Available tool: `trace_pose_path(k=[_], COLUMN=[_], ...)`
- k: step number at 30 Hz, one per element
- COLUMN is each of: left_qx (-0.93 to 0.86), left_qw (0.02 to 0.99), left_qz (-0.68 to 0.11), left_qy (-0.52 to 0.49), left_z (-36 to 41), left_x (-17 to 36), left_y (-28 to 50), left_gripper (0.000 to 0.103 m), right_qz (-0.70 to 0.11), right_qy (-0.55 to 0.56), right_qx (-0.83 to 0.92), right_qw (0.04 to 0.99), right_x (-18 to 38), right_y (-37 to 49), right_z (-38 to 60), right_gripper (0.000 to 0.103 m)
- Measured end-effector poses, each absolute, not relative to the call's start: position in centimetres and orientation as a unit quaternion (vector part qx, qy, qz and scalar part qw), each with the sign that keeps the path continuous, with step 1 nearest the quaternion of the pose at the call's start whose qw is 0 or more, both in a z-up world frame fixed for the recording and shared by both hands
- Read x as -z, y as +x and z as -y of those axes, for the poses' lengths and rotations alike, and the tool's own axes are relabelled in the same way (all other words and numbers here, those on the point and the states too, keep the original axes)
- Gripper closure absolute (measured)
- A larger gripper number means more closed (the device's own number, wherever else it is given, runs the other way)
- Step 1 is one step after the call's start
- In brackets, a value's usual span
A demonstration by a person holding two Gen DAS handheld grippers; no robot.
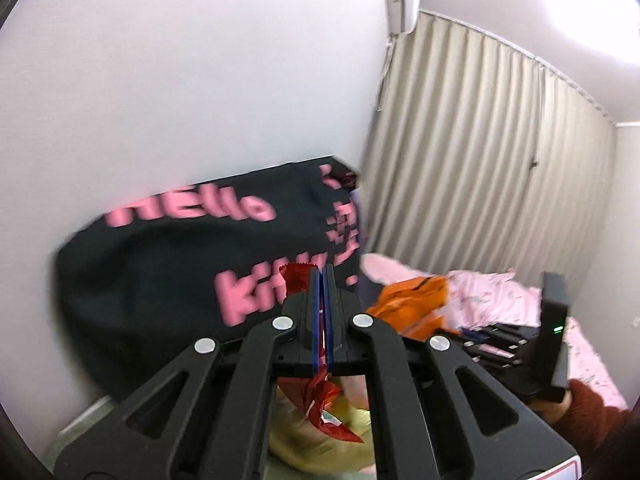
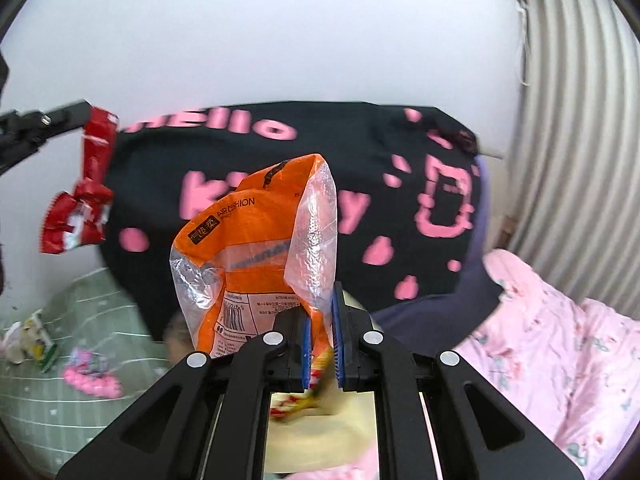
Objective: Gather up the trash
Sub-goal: 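Carry the orange bag and red wrapper over the bin and open both grippers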
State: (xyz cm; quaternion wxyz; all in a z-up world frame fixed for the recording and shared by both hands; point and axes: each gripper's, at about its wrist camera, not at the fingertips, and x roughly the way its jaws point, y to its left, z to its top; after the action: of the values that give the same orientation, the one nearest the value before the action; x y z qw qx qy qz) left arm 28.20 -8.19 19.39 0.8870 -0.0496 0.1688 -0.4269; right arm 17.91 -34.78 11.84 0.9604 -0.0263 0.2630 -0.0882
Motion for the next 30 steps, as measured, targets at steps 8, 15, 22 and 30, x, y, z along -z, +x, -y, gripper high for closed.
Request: trace_pose_path(k=[8,15,22,30], left_qx=[0.468,0.431,0.408,0.416], left_qw=[0.848,0.842,0.841,0.833], left_qz=[-0.244,-0.325,-0.353,-0.360], left_qy=[-0.046,0.011,0.047,0.053], left_z=[17.5,20.1,19.9,20.5], left_x=[-14.2,-6.4,-3.0,-1.8], left_y=[31.0,32.8,32.8,32.7], left_gripper=[0.101,0.101,0.101,0.101], right_qz=[-0.325,-0.399,-0.432,-0.418], right_qy=[-0.028,-0.056,-0.047,0.006], right_qx=[0.093,0.007,-0.019,-0.020], right_qw=[0.941,0.915,0.901,0.908], right_x=[-6.9,-1.6,0.4,-0.1], right_y=[20.0,24.1,25.7,24.6], right_z=[38.5,35.9,35.4,37.4], right_gripper=[0.093,0.093,0.094,0.093])
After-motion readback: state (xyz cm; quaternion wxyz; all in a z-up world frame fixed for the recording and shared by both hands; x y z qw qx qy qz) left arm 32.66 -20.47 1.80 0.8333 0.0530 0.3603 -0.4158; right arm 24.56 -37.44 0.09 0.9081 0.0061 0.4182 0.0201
